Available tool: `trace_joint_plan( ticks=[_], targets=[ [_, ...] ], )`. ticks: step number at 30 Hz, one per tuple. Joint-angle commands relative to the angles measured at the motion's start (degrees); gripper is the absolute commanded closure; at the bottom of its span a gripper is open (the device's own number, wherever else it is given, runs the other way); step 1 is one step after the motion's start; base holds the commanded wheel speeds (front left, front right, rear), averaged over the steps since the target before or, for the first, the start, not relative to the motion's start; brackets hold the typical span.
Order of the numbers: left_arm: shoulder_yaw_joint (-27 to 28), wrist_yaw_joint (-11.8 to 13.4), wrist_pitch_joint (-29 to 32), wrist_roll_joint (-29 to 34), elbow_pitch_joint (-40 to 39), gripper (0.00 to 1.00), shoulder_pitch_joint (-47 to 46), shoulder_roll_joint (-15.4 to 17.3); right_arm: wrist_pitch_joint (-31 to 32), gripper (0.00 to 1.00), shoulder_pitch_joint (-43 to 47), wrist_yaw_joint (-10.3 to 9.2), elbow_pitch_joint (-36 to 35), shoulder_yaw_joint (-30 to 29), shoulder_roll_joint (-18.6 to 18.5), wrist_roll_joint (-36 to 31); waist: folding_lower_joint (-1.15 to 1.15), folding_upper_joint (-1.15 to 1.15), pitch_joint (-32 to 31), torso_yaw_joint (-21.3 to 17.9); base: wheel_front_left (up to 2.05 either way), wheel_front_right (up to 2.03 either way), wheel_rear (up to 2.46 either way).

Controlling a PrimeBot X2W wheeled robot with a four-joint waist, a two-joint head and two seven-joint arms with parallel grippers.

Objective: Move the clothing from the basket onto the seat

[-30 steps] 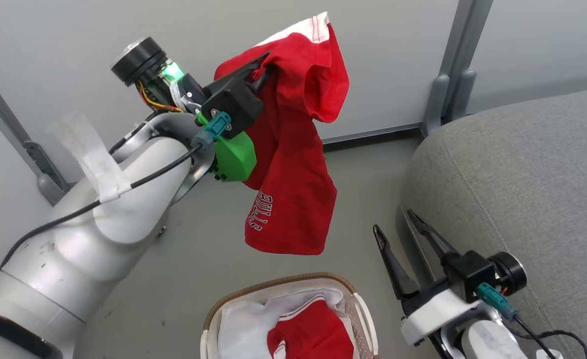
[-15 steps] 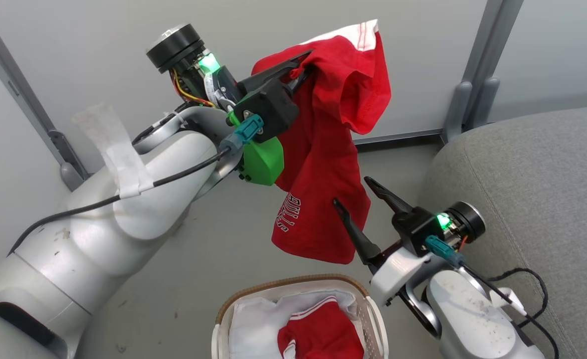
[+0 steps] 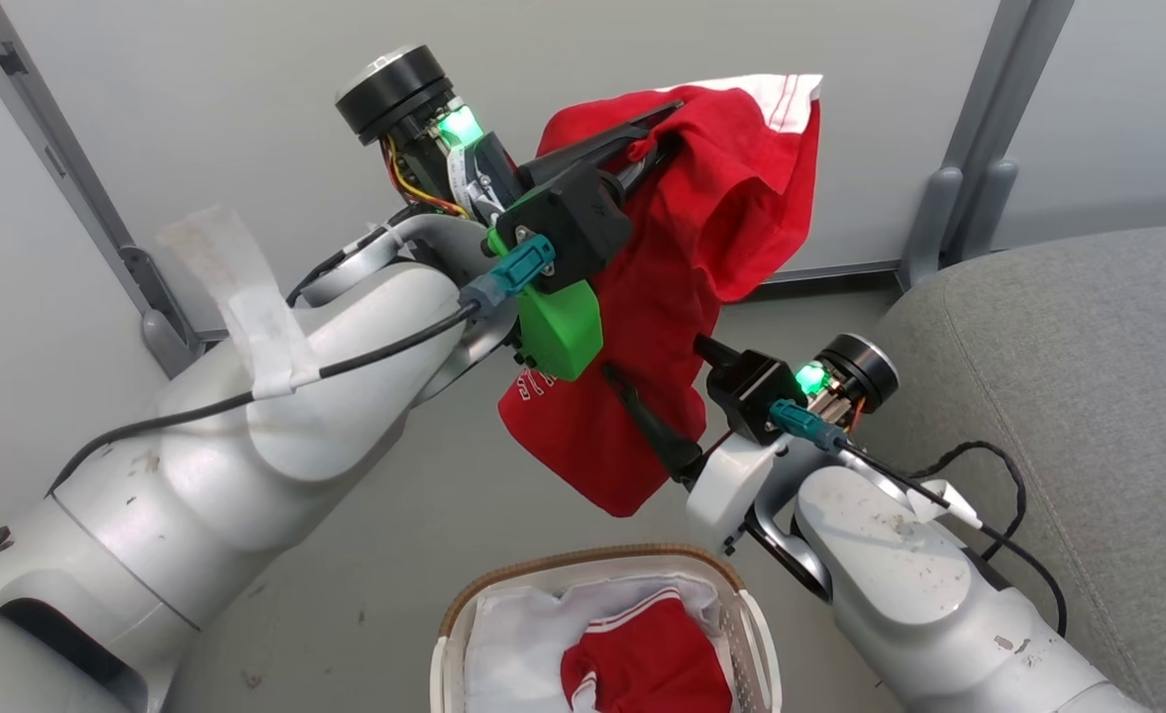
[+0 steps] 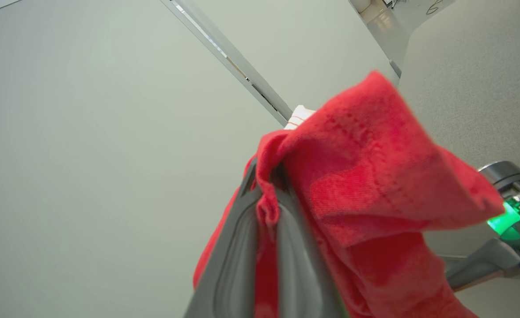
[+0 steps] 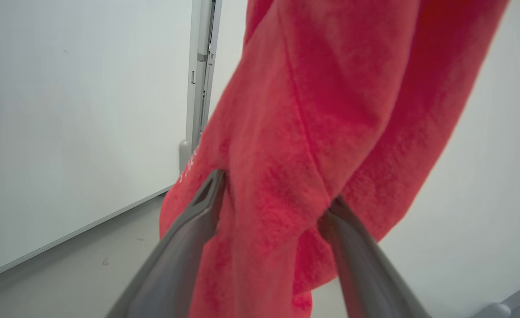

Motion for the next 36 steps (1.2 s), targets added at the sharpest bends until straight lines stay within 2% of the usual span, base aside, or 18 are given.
trace_joint_plan(
  ticks=[1, 3, 8, 14, 17, 18, 19, 20, 21, 27, 36],
  targets=[
    [0.4, 0.4, -0.2, -0.6, 0.0, 1.00, 0.4, 0.0, 0.0, 0.64, -0.8, -0.06, 0.5, 0.4, -0.2, 0.8, 0.00, 0.00, 0.1, 0.1, 0.00, 0.00, 0.00],
    [0.5, 0.6, -0.3, -1.1, 0.0, 1.00, 1.0, 0.2, 0.0, 0.99, -1.1, -0.06, 0.6, 0.9, -0.2, 1.2, 0.00, 0.00, 0.2, 0.2, 0.00, 0.00, 0.00],
    [1.0, 1.0, -0.6, -2.3, 0.8, 1.00, 2.1, 1.2, 0.0, 1.00, -0.8, -0.06, 0.5, 2.1, -0.2, 1.7, 0.00, 0.00, 0.4, 0.3, 0.00, 0.00, 0.00],
    [1.5, 1.7, -1.1, -3.7, 1.7, 1.00, 4.2, 2.2, 0.0, 1.00, -0.1, -0.06, -0.6, 0.6, -0.2, 1.2, 0.00, 0.00, 0.8, 0.0, 0.00, 0.00, 0.00],
    [3.2, 3.7, -2.0, -7.0, 2.9, 0.99, 8.7, 1.8, 0.0, 1.00, 1.3, -0.06, -2.9, -1.6, -0.2, 1.2, 0.00, 0.00, 1.1, -0.3, 0.00, 0.00, 0.00],
    [3.5, 4.2, -2.3, -7.6, 2.8, 0.75, 9.7, 1.6, 0.0, 1.00, 1.7, -0.06, -3.2, -2.1, -0.2, 1.1, 0.00, 0.00, 1.2, -0.3, 0.00, 0.00, 0.00],
    [4.0, 4.8, -2.6, -8.5, 3.0, 0.58, 11.1, 1.4, 0.0, 1.00, 2.1, -0.06, -3.5, -2.7, -0.2, 1.0, 0.00, 0.00, 1.3, -0.4, 0.00, 0.00, 0.00],
    [4.6, 5.2, -3.0, -9.2, 3.1, 0.33, 12.2, 1.2, 0.0, 1.00, 2.3, -0.06, -3.8, -3.3, -0.2, 0.8, 0.00, 0.00, 1.3, -0.4, 0.00, 0.00, 0.00],
    [5.4, 5.9, -3.3, -10.1, 3.2, 0.00, 13.7, 0.8, 0.0, 1.00, 2.7, -0.06, -4.3, -4.0, -0.2, 0.6, 0.00, 0.00, 1.4, -0.3, 0.00, 0.00, 0.00],
    [10.9, 8.6, -4.0, -13.5, 2.5, 0.00, 22.4, -1.8, 0.0, 1.00, 5.4, -0.06, -6.0, -9.3, -0.2, -1.0, 0.00, 0.00, 1.7, 0.4, 0.00, 0.00, 0.00],
    [18.3, 6.8, -4.0, -9.3, 0.7, 0.00, 35.3, -5.1, 0.0, 1.00, 9.7, -0.06, -7.6, -14.9, -0.2, -4.2, 0.00, 0.00, 2.2, 1.2, 0.00, 0.00, 0.00]
  ],
)
